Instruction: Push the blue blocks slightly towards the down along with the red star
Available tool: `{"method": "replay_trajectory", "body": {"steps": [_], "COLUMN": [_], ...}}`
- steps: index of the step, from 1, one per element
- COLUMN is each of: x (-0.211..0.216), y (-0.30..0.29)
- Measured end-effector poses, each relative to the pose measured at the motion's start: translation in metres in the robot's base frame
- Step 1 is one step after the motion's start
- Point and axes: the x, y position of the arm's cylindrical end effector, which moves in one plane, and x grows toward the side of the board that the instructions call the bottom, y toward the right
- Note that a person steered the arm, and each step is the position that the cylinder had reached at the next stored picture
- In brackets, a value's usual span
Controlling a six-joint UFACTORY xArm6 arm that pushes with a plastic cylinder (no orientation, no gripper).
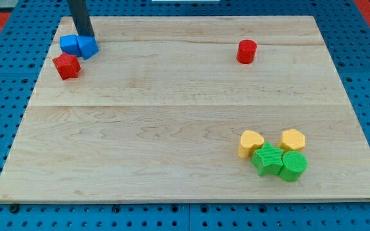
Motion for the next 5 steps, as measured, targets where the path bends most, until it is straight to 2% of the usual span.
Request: {"method": "replay_trajectory", "body": {"steps": [1, 2, 3, 4, 5], "x": [0.026, 0.019, -0.031, -0.029, 0.008], "y": [0.010, 0.025, -0.013, -0.061, -0.039]}}
